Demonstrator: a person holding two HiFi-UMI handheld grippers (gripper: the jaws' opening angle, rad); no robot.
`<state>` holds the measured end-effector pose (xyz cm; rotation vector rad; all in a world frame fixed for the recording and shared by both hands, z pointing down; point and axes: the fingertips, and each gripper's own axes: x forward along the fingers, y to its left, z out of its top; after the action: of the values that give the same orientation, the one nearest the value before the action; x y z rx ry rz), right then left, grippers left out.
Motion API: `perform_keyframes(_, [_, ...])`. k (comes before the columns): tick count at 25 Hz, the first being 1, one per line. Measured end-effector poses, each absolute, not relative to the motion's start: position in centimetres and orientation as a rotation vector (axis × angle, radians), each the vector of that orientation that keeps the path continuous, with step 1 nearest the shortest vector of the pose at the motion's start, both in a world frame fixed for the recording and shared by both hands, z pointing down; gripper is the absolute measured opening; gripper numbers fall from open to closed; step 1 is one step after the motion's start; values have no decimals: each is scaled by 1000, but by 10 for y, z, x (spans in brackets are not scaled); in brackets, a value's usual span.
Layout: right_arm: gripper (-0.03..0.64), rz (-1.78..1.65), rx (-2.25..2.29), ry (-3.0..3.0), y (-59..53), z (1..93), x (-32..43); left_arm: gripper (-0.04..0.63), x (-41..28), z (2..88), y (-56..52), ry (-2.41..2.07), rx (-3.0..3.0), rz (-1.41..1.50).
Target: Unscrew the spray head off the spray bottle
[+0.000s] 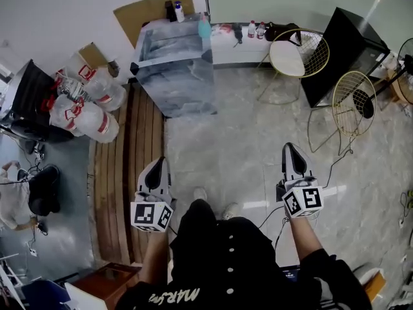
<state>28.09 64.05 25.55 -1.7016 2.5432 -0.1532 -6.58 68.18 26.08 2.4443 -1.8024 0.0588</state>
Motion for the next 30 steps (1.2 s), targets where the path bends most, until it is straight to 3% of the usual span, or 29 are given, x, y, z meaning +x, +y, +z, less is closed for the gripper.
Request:
perform_keyframes(9, [11,-101,-1681,2558,603,260,269,23,-78,269,638,-1825,2446,28])
perform_keyframes(30, [11,-77,-1743,2519,379,235,198,23,-149,255,396,-1764,2501,0])
